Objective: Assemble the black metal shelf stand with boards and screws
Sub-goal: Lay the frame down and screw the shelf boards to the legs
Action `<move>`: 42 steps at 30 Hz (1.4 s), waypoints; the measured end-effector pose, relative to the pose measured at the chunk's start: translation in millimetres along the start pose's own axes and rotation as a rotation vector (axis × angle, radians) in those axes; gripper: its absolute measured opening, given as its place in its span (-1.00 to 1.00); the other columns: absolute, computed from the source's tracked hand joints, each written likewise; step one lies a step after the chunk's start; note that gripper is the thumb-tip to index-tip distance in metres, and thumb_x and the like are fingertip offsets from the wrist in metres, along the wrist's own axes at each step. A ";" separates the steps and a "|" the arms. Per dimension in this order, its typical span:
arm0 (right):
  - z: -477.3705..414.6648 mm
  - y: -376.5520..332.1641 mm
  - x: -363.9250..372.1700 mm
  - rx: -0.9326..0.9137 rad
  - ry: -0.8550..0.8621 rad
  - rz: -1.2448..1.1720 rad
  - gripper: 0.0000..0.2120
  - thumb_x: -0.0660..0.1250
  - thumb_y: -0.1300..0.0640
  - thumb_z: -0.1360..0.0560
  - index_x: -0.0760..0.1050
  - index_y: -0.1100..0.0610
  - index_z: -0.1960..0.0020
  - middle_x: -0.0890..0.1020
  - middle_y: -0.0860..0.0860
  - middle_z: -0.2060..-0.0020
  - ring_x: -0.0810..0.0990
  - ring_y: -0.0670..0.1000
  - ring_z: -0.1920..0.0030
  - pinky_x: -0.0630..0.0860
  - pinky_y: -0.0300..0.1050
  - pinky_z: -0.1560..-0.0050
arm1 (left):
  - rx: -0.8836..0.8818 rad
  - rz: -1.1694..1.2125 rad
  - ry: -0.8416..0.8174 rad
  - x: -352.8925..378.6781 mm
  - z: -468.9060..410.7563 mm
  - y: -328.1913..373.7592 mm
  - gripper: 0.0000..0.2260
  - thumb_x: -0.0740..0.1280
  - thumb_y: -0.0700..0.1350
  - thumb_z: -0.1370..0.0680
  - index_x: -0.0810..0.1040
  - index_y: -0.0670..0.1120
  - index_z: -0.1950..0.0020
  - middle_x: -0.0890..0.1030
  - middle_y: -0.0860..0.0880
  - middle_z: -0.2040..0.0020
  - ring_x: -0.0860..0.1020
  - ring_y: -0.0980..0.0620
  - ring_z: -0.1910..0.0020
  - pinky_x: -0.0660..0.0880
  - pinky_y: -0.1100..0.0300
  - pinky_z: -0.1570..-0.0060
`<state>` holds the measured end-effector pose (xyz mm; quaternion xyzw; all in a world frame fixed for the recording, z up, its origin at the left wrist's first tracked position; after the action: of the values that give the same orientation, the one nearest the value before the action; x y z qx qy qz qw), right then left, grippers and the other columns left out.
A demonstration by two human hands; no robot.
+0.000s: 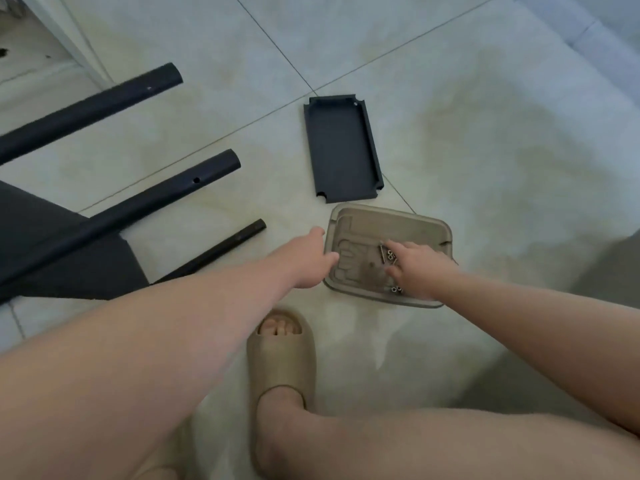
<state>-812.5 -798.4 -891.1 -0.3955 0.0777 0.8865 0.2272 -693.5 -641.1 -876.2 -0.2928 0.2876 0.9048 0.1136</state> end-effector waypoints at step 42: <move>-0.3 -47.1 -26.8 -0.418 0.243 -0.280 -0.88 0.35 0.29 -0.44 0.44 0.12 0.13 0.51 -0.05 0.22 0.49 0.07 0.17 0.46 -0.03 0.11 | -0.082 0.345 0.002 -8.7 4.1 -23.9 -0.77 0.16 0.10 -0.65 0.43 -0.05 0.02 0.59 -0.08 0.02 0.60 -0.10 0.05 0.41 0.08 0.10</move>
<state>-774.8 -766.0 -869.6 -0.5439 -0.1357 0.7894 0.2502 -679.4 -619.7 -879.2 -0.2446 0.2964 0.9215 -0.0559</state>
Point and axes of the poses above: each hand's wrist, its own z-axis away from the middle knuckle, its own x-axis out of the palm, y = z × x, the point moved 9 cm from there along -z, towards the middle knuckle
